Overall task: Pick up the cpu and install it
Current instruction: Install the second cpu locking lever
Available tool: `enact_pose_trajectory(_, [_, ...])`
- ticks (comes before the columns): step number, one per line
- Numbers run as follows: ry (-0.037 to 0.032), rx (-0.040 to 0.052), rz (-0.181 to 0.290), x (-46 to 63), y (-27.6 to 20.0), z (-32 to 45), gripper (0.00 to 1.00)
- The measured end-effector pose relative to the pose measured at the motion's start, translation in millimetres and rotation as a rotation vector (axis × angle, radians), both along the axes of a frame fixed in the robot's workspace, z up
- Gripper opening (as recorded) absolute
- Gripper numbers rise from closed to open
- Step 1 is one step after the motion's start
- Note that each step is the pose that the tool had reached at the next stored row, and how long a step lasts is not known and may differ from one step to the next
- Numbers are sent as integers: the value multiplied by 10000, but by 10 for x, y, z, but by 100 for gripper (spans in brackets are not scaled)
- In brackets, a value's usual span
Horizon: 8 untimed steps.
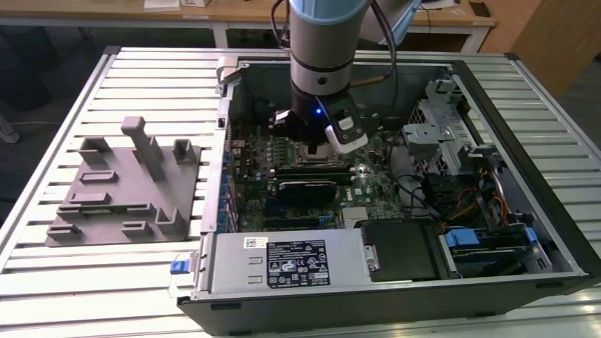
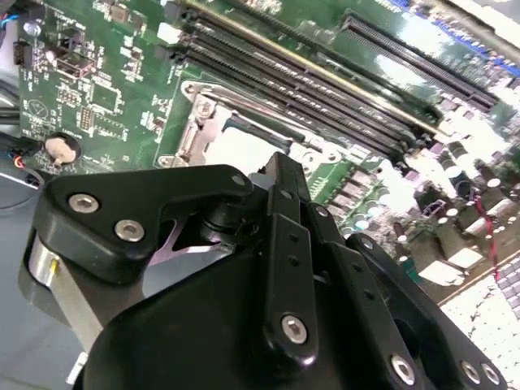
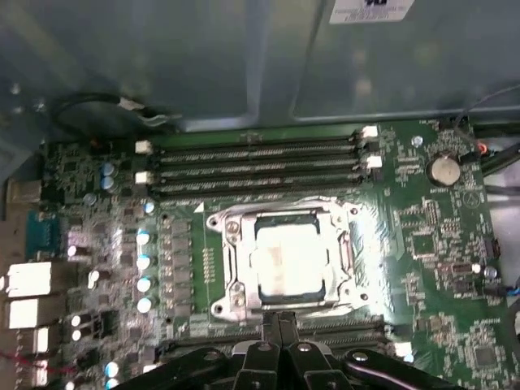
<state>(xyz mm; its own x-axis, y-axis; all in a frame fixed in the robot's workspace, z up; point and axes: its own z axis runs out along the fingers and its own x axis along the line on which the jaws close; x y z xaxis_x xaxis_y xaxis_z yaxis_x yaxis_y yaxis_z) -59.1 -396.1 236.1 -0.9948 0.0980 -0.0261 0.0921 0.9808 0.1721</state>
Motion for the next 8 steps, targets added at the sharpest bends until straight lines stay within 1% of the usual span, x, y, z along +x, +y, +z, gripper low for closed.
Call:
enact_pose_trajectory(1, [0, -62, 0, 27, 30, -4, 11])
enact_pose_trajectory(2, [0, -92, -1, 44, 44, -6, 11])
enact_pose_trajectory(6, [-1, -174, -1, 118, 114, -17, 11])
enact_pose_trajectory(8, [0, -214, -2, 145, 171, -24, 11])
